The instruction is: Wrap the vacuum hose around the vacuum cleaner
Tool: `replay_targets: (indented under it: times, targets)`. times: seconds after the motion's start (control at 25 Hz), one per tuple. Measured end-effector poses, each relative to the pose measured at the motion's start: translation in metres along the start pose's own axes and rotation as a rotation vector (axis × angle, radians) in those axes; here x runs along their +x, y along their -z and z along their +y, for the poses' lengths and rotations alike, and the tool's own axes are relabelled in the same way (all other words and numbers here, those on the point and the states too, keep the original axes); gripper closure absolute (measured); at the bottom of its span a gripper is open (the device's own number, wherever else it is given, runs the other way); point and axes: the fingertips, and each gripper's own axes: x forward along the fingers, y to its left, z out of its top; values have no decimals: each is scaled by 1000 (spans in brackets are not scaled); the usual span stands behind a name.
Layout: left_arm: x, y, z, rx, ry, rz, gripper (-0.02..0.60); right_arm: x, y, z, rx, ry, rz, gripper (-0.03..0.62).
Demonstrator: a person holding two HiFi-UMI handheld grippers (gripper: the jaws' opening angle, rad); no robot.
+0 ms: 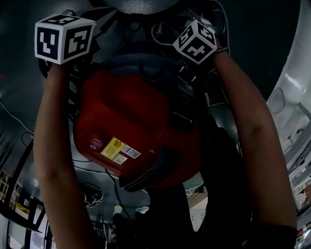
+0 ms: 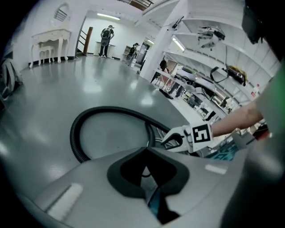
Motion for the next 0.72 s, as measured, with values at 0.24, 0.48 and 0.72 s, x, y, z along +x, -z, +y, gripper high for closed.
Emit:
replay_targets:
  times: [0.24, 0.48, 0.72]
  targets:
    - [26, -4, -7, 45, 72, 10, 572, 20, -12, -14, -63, 14, -17, 450]
    - [46, -4, -15, 116, 102, 19, 572, 40, -10, -9, -267, -15, 28, 391]
    - [62, 12, -17, 173, 108, 46, 571, 56, -7, -17, -300, -3, 50, 356]
